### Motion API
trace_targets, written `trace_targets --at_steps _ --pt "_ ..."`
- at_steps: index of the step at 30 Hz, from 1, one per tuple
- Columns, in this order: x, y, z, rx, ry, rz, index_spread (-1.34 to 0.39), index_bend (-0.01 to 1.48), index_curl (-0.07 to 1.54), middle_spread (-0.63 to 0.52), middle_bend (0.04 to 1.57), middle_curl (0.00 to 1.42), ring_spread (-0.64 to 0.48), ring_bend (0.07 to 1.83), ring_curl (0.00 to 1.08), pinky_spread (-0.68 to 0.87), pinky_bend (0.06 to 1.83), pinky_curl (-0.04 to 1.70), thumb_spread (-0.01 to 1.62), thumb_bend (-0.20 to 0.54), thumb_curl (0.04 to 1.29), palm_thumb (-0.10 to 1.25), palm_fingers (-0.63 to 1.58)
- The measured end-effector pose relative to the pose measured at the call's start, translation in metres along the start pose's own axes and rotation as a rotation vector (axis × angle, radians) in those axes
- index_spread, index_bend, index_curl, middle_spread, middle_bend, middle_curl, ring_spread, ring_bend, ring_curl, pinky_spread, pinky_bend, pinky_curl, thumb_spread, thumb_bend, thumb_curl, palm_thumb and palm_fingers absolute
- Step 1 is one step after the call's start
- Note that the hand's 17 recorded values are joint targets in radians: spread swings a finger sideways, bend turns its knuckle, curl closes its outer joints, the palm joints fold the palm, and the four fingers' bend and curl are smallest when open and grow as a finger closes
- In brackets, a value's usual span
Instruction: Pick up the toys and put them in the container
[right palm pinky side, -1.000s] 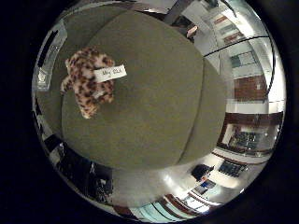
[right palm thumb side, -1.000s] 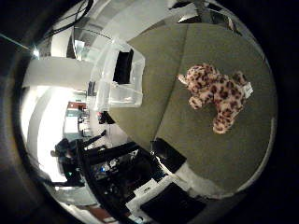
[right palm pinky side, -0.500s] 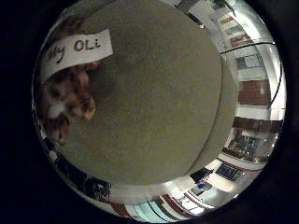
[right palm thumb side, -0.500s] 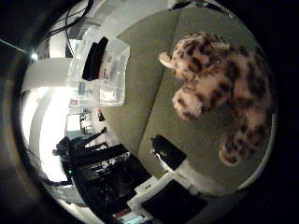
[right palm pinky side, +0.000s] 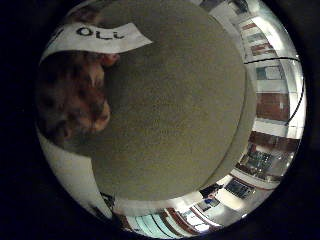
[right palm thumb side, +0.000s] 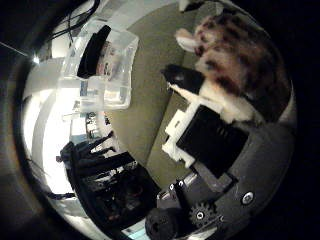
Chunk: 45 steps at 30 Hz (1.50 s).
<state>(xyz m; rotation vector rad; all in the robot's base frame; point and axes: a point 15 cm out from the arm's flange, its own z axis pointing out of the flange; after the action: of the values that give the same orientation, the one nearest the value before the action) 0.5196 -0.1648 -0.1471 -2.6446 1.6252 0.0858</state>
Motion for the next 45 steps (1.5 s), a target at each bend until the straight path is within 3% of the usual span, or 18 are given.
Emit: trace_targets --at_steps 2,7,12,24,32,45 --pt "0.003 -0.006 -0.004 0.007 0.009 -0.007 -0.42 0.55 0.54 -0.24 0.8 0.56 -0.25 0.92 0.45 -0.31 1.07 0.16 1.0 -0.012 0.35 0.74 1.49" --pt "0.022 -0.006 -0.026 0.035 0.035 0.003 -0.32 0.93 0.72 -0.18 1.13 0.68 -0.22 1.21 0.57 -0.25 1.37 0.33 0.98 0.001 0.43 0.92 1.35" --pt "0.075 0.01 -0.09 0.097 0.103 0.067 -0.24 1.08 0.77 -0.13 1.25 0.7 -0.18 1.38 0.62 -0.19 1.5 0.44 0.94 -0.002 0.54 1.07 1.24" --pt "0.026 -0.021 -0.284 0.174 0.027 0.076 -0.2 1.16 0.74 -0.11 1.32 0.67 -0.17 1.44 0.62 -0.17 1.49 0.58 0.93 -0.014 0.66 1.08 1.2" --pt "-0.069 -0.039 -0.413 0.264 0.069 0.021 -0.2 1.17 0.73 -0.11 1.33 0.66 -0.17 1.46 0.61 -0.18 1.45 0.65 0.93 -0.015 0.7 1.07 1.19" --pt "-0.323 -0.097 -0.468 0.311 0.018 -0.201 -0.2 1.18 0.71 -0.11 1.34 0.65 -0.16 1.46 0.6 -0.18 1.4 0.73 0.93 -0.015 0.72 1.06 1.2"
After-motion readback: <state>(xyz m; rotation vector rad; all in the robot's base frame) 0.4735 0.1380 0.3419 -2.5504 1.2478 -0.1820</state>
